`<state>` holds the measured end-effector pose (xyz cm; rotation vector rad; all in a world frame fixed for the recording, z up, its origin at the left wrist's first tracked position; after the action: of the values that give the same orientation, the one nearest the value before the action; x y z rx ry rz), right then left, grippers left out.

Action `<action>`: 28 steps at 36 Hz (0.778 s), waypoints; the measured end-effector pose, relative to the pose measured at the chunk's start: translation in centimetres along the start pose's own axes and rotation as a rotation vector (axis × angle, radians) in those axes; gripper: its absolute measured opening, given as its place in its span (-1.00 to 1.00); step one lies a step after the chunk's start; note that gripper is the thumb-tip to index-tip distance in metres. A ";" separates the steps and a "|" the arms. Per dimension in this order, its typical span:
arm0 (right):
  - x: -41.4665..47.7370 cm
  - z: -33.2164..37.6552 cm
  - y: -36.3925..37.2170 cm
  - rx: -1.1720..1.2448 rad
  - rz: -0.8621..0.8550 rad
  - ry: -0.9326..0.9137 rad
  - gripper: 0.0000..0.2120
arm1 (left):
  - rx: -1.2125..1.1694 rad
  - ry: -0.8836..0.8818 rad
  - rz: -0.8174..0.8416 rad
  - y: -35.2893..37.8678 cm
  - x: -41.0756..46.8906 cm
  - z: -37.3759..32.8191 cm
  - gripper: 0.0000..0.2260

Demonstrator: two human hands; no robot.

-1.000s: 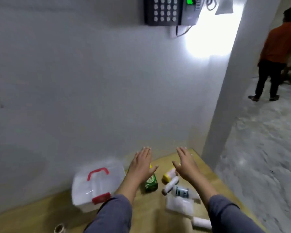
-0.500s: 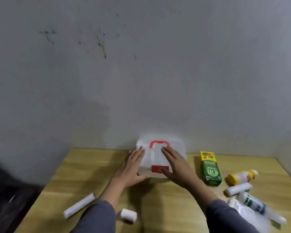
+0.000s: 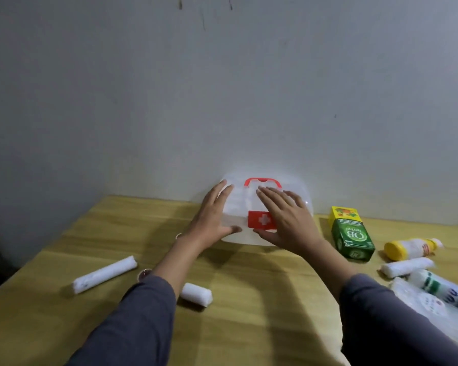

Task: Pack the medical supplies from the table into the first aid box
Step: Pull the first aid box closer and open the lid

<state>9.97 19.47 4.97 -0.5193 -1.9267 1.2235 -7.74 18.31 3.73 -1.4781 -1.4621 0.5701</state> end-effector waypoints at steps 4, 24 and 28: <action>-1.4 0.0 -0.6 0.075 -0.016 -0.070 -0.34 | -0.039 -0.010 0.010 0.1 -0.8 -1.0 -0.14; -2.3 -0.5 -3.5 0.525 -0.096 -0.117 -0.64 | -0.674 -0.239 -0.120 2.2 -1.7 -1.1 0.08; -1.7 -0.9 -4.6 0.572 -0.145 -0.106 -0.66 | -0.698 -0.188 -0.103 2.3 -1.9 -1.2 -0.17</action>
<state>12.01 16.72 8.63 -0.0147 -1.5595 1.6417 -5.87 16.54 1.77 -1.8923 -1.9963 0.1274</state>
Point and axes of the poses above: each hand's wrist, its own x-axis towards the middle knuckle, its own y-axis out of the palm, z = x × y, the point moved 4 cm from there along x, towards the middle knuckle, and after that the axes turned 10 degrees about z, right-handed, at the moved point
